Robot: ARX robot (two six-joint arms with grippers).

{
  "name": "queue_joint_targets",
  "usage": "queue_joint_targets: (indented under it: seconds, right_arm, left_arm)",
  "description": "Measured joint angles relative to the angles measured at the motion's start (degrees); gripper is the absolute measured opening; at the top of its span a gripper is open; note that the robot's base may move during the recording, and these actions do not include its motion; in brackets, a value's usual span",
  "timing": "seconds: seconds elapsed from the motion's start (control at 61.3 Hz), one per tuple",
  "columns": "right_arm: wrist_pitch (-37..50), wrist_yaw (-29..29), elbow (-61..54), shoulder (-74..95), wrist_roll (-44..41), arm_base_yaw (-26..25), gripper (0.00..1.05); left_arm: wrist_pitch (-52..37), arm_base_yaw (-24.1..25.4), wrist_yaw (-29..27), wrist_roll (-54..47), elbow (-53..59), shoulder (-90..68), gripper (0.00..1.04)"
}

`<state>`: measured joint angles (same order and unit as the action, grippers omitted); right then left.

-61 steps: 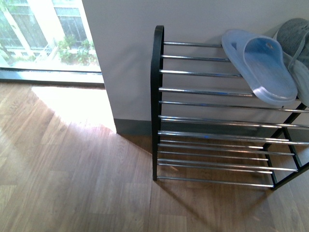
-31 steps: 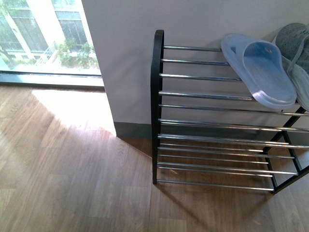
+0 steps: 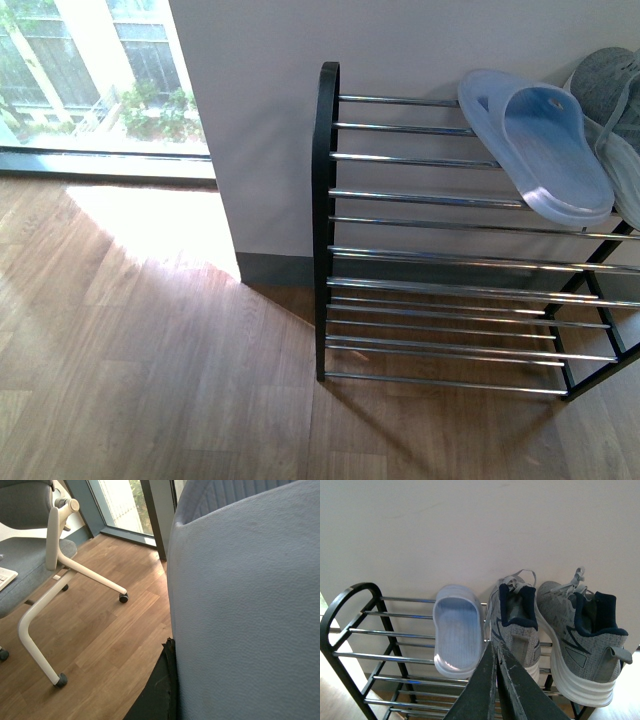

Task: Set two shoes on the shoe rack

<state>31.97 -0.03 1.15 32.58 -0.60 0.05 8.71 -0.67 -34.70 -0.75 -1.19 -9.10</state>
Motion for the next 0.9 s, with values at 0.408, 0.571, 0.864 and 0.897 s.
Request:
queue_joint_targets:
  seconds: [0.408, 0.571, 0.864, 0.897]
  right_arm:
    - [-11.8, 0.0, 0.0, -12.4, 0.0, 0.0, 0.01]
    - [-15.3, 0.0, 0.0, -16.0, 0.0, 0.0, 0.01]
    - [-19.9, 0.0, 0.0, -20.6, 0.0, 0.0, 0.01]
    - [-20.3, 0.0, 0.0, -21.0, 0.0, 0.0, 0.01]
  left_arm:
    - [0.0, 0.0, 0.0, 0.0, 0.0, 0.0, 0.02]
    - [0.0, 0.0, 0.0, 0.0, 0.0, 0.0, 0.02]
    - [0.0, 0.0, 0.0, 0.0, 0.0, 0.0, 0.02]
    - [0.0, 0.0, 0.0, 0.0, 0.0, 0.0, 0.02]
